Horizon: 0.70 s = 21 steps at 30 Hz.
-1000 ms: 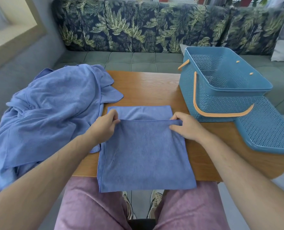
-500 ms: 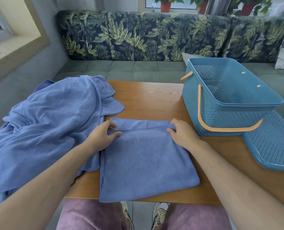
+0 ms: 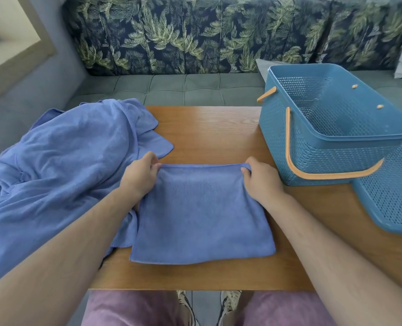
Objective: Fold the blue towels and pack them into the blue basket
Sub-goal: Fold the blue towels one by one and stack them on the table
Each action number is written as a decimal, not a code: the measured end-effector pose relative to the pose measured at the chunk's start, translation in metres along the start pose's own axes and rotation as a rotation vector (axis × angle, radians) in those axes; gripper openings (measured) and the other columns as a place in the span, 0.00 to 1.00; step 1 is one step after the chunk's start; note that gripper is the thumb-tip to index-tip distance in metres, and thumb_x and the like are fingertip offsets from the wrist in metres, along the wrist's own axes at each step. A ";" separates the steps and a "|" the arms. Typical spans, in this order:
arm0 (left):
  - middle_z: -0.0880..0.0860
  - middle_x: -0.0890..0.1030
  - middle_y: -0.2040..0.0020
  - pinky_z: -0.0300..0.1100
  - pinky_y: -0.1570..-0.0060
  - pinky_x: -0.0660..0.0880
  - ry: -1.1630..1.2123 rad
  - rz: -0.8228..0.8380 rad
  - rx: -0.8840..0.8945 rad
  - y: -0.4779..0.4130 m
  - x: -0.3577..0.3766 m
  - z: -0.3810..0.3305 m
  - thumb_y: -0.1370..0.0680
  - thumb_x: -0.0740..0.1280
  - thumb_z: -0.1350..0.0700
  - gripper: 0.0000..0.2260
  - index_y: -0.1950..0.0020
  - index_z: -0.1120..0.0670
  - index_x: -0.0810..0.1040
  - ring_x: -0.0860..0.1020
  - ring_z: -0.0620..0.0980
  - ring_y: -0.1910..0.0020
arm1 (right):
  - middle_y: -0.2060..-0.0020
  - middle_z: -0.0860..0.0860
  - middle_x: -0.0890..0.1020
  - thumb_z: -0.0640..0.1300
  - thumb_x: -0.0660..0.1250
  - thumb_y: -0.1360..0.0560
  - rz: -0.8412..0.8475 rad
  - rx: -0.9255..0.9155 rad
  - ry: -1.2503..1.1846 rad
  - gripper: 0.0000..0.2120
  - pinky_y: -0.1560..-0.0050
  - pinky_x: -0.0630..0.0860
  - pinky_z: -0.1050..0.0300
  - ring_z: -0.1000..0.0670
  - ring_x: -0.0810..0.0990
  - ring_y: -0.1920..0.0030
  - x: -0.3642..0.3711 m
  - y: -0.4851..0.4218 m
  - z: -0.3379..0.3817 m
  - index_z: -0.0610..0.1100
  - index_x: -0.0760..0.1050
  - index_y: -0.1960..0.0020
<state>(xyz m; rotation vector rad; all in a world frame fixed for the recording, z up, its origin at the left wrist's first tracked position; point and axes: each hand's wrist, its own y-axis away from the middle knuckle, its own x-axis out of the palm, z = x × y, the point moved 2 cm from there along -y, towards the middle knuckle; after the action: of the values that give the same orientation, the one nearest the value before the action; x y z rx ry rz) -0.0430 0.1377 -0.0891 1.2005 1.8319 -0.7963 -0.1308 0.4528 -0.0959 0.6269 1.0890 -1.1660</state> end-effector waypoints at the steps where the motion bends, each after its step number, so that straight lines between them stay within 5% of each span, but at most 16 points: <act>1: 0.49 0.80 0.57 0.45 0.59 0.69 0.015 -0.004 -0.026 0.000 0.001 -0.001 0.17 0.61 0.49 0.08 0.47 0.52 0.74 0.78 0.52 0.55 | 0.67 0.50 0.74 0.47 0.59 0.17 0.007 0.010 0.006 0.09 0.66 0.66 0.51 0.43 0.73 0.64 0.001 -0.002 0.000 0.42 0.70 0.51; 6: 0.52 0.83 0.47 0.45 0.47 0.73 -0.016 0.043 -0.045 0.001 0.001 -0.001 0.20 0.66 0.49 0.16 0.36 0.54 0.78 0.79 0.53 0.44 | 0.62 0.50 0.76 0.46 0.60 0.18 0.020 0.030 0.030 0.07 0.62 0.68 0.52 0.44 0.75 0.60 0.002 -0.007 0.003 0.43 0.73 0.47; 10: 0.50 0.78 0.56 0.44 0.56 0.69 -0.020 0.059 -0.007 0.000 0.000 -0.004 0.20 0.67 0.54 0.05 0.50 0.55 0.78 0.77 0.52 0.53 | 0.56 0.48 0.75 0.42 0.58 0.18 0.087 0.051 0.025 0.05 0.60 0.73 0.50 0.44 0.75 0.56 0.006 -0.007 0.008 0.42 0.71 0.50; 14: 0.51 0.71 0.51 0.47 0.47 0.72 0.073 -0.011 0.030 0.010 -0.009 -0.009 0.19 0.64 0.58 0.04 0.53 0.56 0.75 0.73 0.50 0.54 | 0.50 0.48 0.67 0.38 0.58 0.18 -0.024 -0.024 -0.023 0.04 0.51 0.66 0.55 0.46 0.67 0.49 0.000 0.004 0.008 0.40 0.71 0.49; 19: 0.53 0.77 0.63 0.50 0.59 0.71 0.165 -0.047 0.066 0.054 -0.053 -0.020 0.17 0.63 0.56 0.06 0.54 0.53 0.70 0.74 0.49 0.64 | 0.59 0.50 0.77 0.42 0.59 0.17 -0.059 0.005 -0.281 0.04 0.57 0.71 0.48 0.47 0.76 0.58 -0.035 0.049 0.009 0.44 0.68 0.50; 21: 0.52 0.78 0.62 0.49 0.60 0.71 0.169 -0.054 0.139 0.078 -0.078 -0.026 0.18 0.65 0.56 0.06 0.54 0.52 0.70 0.74 0.49 0.63 | 0.60 0.53 0.77 0.42 0.62 0.18 -0.081 -0.013 -0.360 0.04 0.58 0.70 0.56 0.54 0.75 0.58 -0.056 0.070 0.016 0.45 0.70 0.52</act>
<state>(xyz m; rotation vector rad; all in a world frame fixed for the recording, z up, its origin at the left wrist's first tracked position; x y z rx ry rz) 0.0412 0.1530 -0.0149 1.3470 1.9795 -0.8878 -0.0600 0.4838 -0.0479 0.3467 0.8198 -1.2824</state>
